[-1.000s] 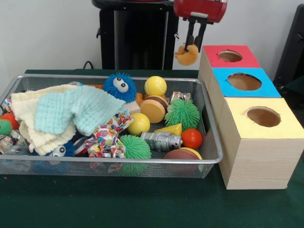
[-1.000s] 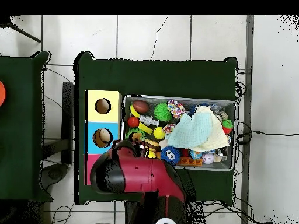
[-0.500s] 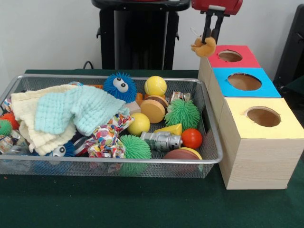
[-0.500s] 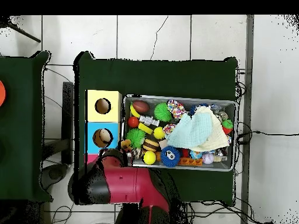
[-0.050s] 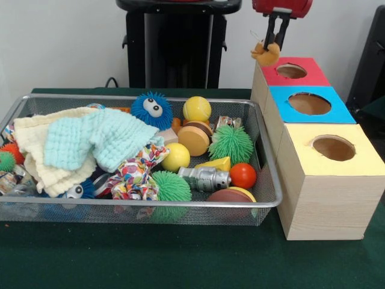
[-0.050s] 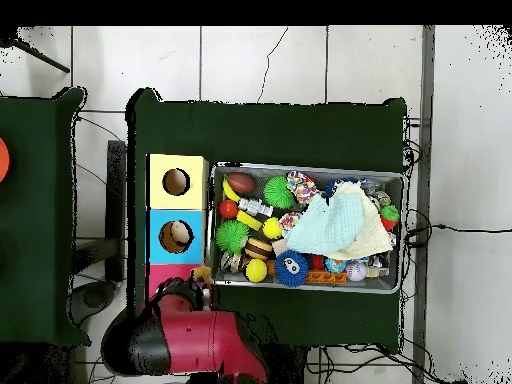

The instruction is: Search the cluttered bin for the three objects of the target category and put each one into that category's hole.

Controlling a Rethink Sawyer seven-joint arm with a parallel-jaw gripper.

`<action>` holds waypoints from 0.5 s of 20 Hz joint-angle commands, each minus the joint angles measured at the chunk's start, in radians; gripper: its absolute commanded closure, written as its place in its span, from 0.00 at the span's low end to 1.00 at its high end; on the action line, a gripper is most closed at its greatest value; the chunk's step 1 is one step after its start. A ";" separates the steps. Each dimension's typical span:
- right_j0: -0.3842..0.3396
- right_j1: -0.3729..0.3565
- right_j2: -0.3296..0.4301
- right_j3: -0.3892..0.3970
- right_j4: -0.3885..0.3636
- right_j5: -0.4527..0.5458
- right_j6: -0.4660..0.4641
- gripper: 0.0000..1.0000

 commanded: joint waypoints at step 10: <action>0.111 0.146 -0.004 0.202 0.158 -0.254 0.367 1.00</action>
